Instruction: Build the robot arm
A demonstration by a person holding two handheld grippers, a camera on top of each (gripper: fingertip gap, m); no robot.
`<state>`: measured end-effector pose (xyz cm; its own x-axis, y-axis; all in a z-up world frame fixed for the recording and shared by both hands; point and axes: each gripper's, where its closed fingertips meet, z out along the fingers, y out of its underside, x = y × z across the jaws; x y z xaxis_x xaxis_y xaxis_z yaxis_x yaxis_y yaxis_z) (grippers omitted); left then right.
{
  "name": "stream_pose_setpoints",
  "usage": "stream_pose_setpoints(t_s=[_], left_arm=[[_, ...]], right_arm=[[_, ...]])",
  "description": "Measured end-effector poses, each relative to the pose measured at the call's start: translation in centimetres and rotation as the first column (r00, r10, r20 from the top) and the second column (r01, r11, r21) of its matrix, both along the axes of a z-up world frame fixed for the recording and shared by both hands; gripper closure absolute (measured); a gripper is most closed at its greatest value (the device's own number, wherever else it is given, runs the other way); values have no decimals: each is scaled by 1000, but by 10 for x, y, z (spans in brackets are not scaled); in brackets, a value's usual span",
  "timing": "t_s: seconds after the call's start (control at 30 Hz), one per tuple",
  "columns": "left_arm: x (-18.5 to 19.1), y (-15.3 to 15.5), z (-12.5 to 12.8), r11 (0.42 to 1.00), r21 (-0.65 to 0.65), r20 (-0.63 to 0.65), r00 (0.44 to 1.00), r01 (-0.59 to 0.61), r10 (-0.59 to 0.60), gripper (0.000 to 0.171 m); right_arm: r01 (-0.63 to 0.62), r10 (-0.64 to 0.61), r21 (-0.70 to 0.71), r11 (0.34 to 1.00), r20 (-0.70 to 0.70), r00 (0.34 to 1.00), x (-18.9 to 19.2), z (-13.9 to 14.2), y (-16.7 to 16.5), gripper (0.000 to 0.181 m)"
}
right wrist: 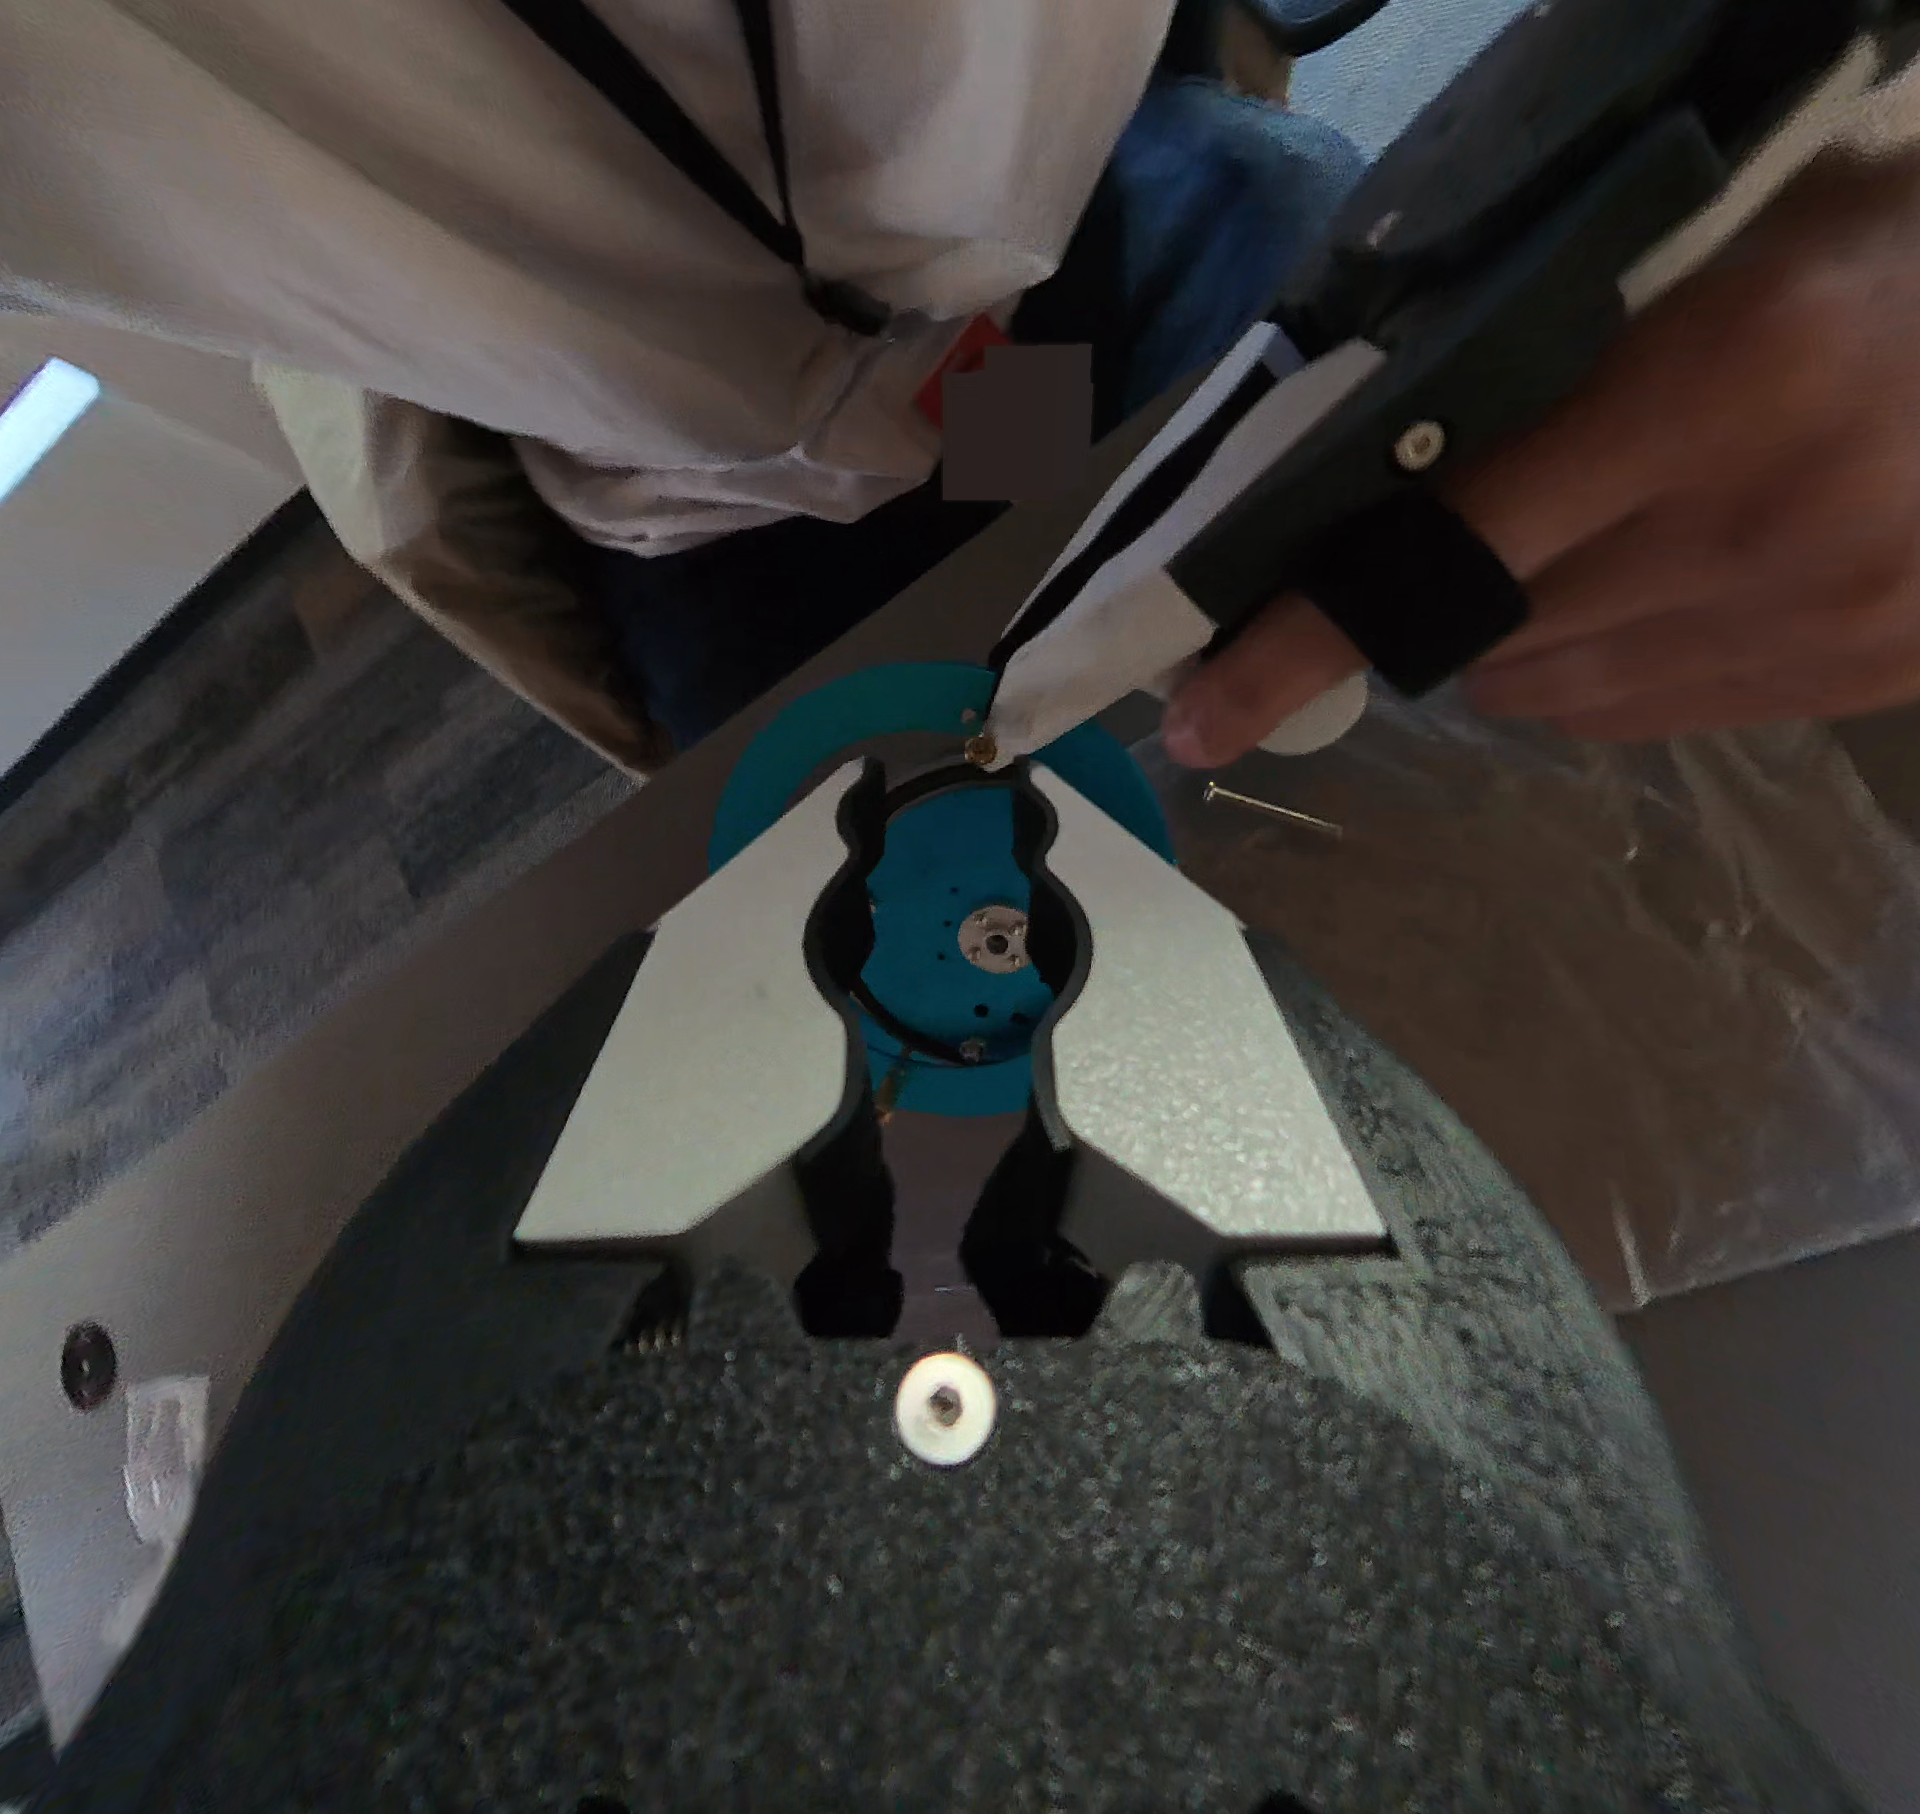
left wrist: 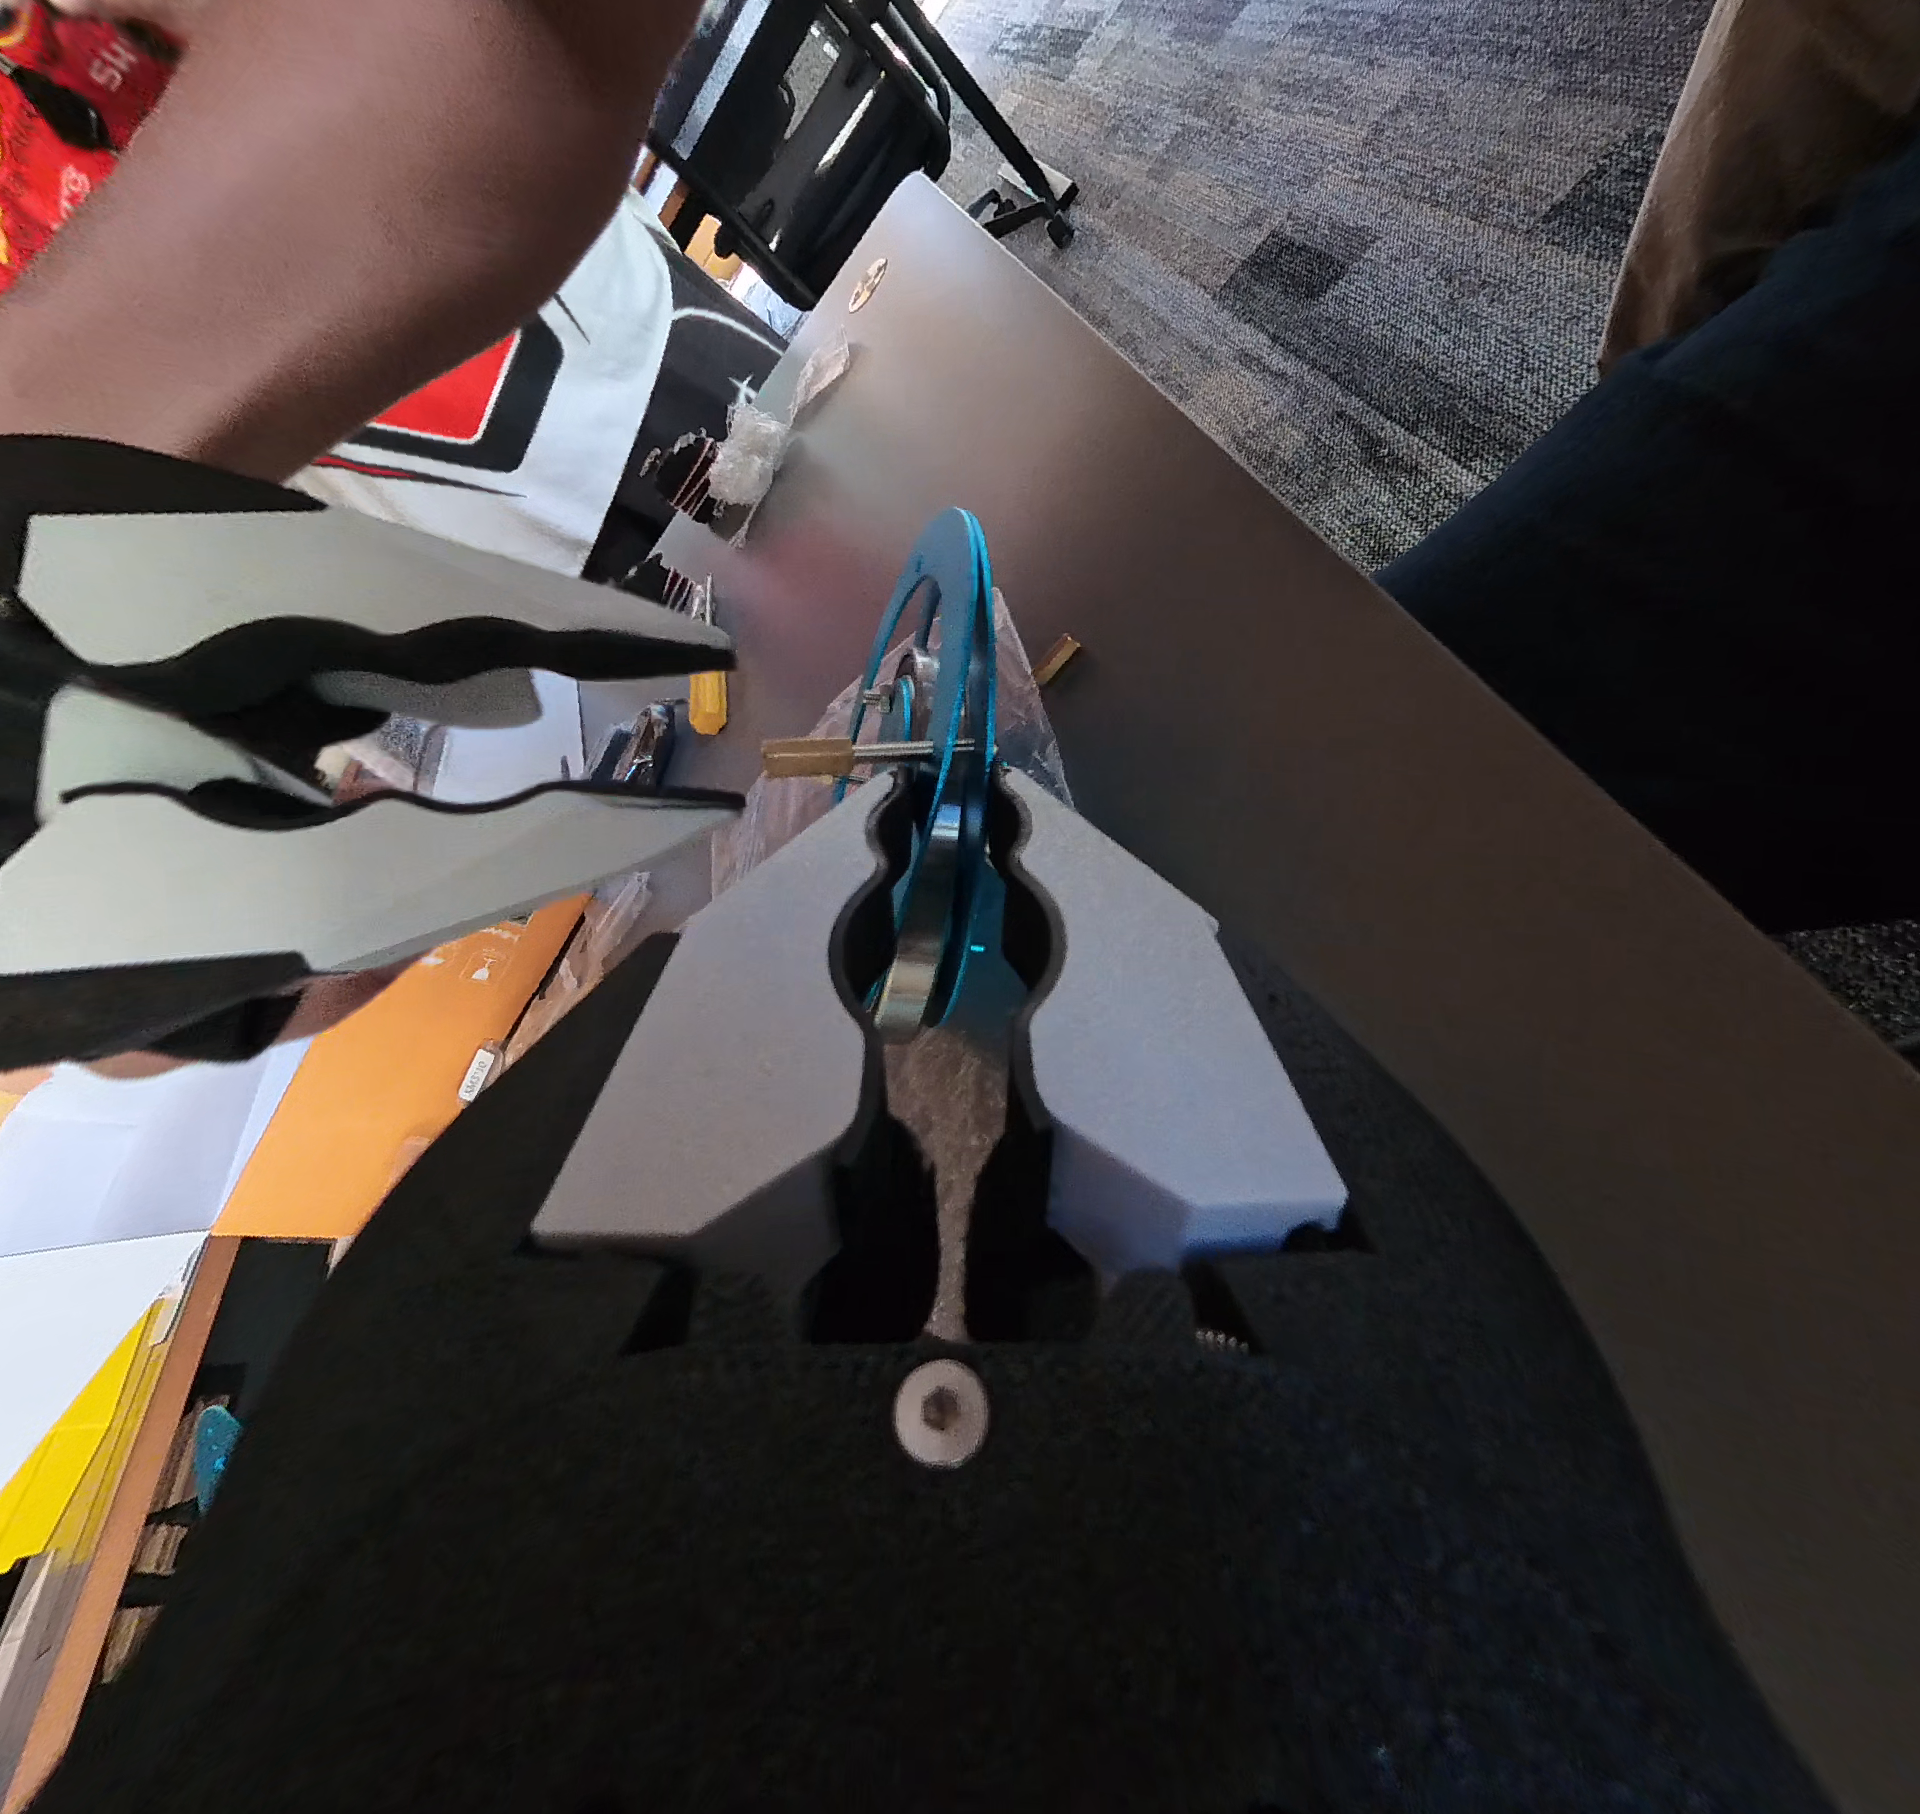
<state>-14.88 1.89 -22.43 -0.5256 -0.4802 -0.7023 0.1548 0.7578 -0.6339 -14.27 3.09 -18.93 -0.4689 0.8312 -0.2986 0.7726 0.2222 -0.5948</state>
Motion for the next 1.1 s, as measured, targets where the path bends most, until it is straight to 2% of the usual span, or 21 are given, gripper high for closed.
stream_pose_setpoints(t_s=[0.1, 0.3, 0.47, 0.57, 0.7, 0.87, 1.0, 1.1], left_arm=[[0, -1, 0, 1000, 1, -2, 1000, -1, 1, 158], [1, 1, 1, 1000, -10, -7, 1000, -4, 4, 158], [1, 2, 2, 1000, -24, -11, 1000, -6, 6, 158], [2, 3, 4, 999, -46, -16, 1000, -10, 9, 158], [2, 6, 7, 999, -47, -12, 1000, -23, 22, 159], [3, 3, 6, 999, -33, -7, 1000, -29, 29, 159], [2, -2, 2, 1000, 5, -4, 1000, -26, 26, 159], [2, -5, -2, 999, 32, -2, 1000, -27, 27, 158]], right_arm=[[-99, 99, 35, 995, 2, 995, -3, -5, 1, 161], [-216, 217, 48, 975, -16, 976, -7, -10, -2, 171], [-233, 236, 60, 971, -45, 971, -8, -8, -1, 176], [-201, 202, 47, 978, -15, 979, -8, -7, 1, 176], [-54, 59, -43, 998, 131, 990, -6, -6, 5, 177], [144, -109, -82, 986, 333, 937, -4, -8, 2, 177], [326, -263, -68, 943, 451, 853, -6, -12, -3, 177], [502, -396, -45, 864, 555, 732, -6, -16, -7, 177]])
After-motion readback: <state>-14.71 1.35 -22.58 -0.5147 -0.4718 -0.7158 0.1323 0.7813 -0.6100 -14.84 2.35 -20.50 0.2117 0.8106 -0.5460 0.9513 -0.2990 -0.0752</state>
